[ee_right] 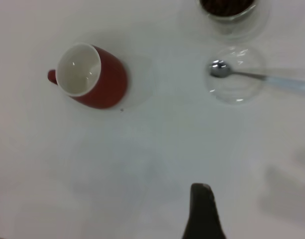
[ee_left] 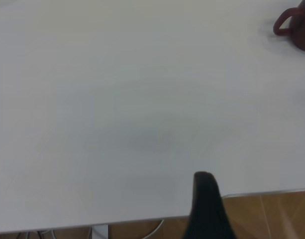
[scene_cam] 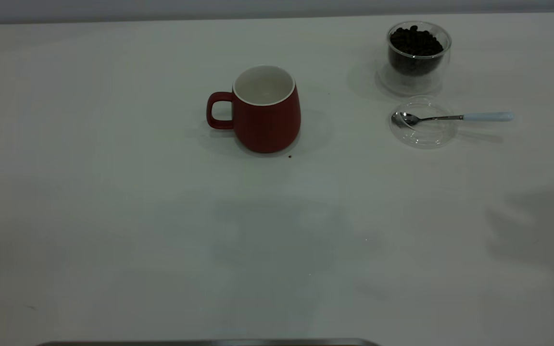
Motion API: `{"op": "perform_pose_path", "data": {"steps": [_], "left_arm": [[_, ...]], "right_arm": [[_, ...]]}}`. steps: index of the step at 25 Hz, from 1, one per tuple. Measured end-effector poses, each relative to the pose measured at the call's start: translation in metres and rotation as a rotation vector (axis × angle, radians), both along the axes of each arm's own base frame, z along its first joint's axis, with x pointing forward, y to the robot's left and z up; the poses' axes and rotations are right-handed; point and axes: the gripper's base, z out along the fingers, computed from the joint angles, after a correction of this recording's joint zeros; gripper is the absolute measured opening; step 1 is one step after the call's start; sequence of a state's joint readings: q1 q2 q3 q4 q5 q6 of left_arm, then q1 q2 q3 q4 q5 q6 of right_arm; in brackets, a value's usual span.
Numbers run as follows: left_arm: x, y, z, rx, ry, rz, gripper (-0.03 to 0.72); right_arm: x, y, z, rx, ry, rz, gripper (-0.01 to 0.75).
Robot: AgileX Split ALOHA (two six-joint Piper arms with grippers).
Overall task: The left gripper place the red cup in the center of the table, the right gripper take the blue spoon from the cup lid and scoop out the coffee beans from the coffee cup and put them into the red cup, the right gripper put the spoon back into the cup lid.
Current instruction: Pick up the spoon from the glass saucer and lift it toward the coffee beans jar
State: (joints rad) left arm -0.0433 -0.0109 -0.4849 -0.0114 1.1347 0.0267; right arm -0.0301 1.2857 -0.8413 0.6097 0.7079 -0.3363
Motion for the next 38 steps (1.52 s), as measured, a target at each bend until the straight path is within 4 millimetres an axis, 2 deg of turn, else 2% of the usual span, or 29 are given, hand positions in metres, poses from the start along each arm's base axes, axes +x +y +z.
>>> {"op": "perform_pose_path", "data": {"steps": [4, 7, 13, 19, 26, 32, 38], "left_arm": [[0.000, 0.000, 0.000, 0.000, 0.000, 0.000, 0.586], [0.000, 0.000, 0.000, 0.000, 0.000, 0.000, 0.586], [0.000, 0.000, 0.000, 0.001, 0.000, -0.001, 0.586], [0.000, 0.000, 0.000, 0.001, 0.000, -0.001, 0.586], [0.000, 0.000, 0.000, 0.001, 0.000, -0.001, 0.586], [0.000, 0.000, 0.000, 0.003, 0.000, -0.003, 0.586], [0.000, 0.000, 0.000, 0.003, 0.000, -0.003, 0.586]], "right_arm": [[0.050, 0.005, -0.050, 0.112, 0.115, -0.021, 0.587], [0.077, 0.003, -0.084, 0.192, 0.154, -0.043, 0.587], [0.103, -0.009, -0.143, 0.340, 0.188, -0.137, 0.587], [0.107, -0.019, -0.191, 0.411, 0.256, -0.221, 0.587], [0.103, -0.030, -0.233, 0.458, 0.345, -0.299, 0.587], [0.098, -0.049, -0.251, 0.480, 0.373, -0.349, 0.587], [0.096, -0.059, -0.265, 0.506, 0.351, -0.364, 0.587]]}}
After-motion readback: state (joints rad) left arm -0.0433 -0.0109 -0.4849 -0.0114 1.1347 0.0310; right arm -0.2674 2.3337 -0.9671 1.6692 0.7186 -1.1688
